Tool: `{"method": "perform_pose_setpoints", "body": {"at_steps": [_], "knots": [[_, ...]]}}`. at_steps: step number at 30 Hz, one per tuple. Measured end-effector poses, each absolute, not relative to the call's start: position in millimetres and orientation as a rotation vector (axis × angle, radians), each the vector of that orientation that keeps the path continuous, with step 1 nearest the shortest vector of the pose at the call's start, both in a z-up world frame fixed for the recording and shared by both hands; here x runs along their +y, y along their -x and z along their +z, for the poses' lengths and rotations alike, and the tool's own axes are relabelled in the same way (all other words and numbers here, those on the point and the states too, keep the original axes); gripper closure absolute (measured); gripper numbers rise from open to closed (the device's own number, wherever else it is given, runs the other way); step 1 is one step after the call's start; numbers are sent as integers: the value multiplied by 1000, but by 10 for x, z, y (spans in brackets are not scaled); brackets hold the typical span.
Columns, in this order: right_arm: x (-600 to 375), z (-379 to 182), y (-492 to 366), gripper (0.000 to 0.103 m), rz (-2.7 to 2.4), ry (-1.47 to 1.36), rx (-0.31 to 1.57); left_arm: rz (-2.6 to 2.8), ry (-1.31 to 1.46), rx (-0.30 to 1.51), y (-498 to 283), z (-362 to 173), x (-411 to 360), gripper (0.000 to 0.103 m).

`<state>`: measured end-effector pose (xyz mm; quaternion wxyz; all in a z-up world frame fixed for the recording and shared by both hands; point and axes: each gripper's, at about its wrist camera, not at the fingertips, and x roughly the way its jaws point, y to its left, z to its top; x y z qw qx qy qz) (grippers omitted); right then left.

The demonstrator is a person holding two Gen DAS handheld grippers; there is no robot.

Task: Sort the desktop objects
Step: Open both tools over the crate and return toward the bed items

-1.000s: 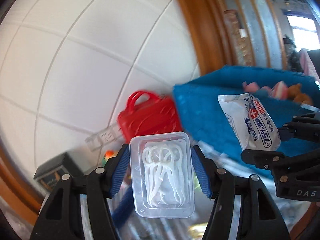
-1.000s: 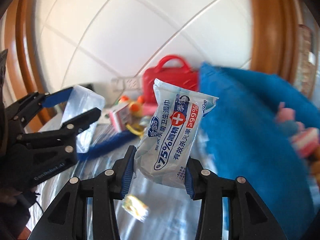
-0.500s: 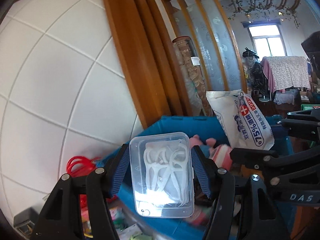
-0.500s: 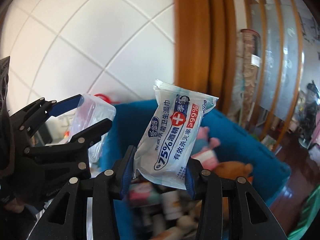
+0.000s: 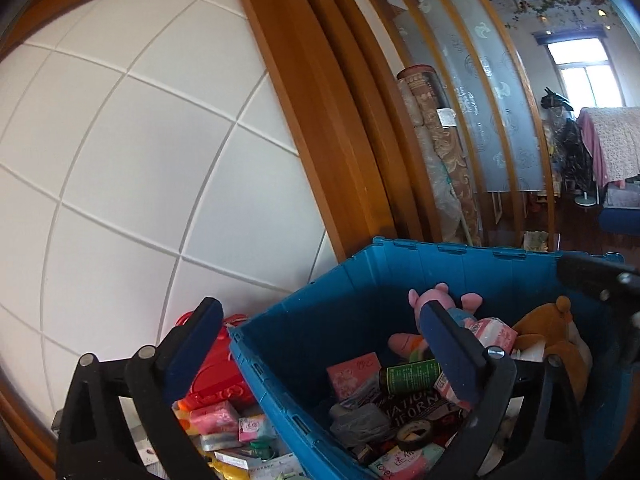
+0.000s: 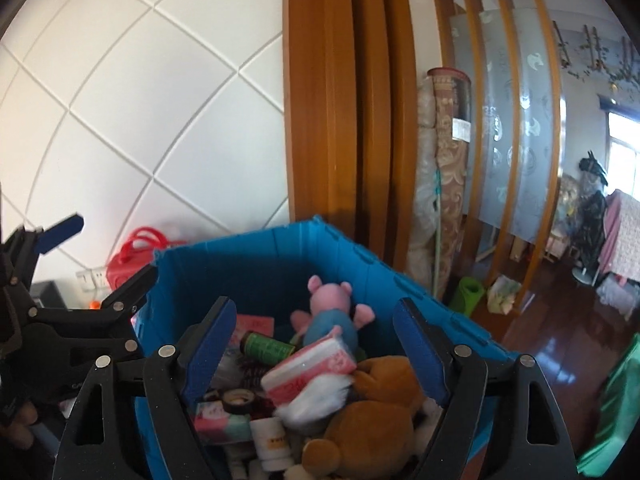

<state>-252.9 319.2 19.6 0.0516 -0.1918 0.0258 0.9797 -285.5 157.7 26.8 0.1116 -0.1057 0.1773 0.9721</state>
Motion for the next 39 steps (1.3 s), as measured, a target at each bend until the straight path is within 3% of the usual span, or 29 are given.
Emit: {"method": "perform_pose_setpoints", "body": {"at_steps": [3,23,39], "knots": [[3185,162,2425,10,2995,544,87,2896,306,537,2806,272,1481,3],[2871,-30,2318,5,3122,563,112,3033,362,473,2627,209,932,3],[1169,-84,2209,1,3296,673,-14,3147,483,423,2349,40,-623,3]]}}
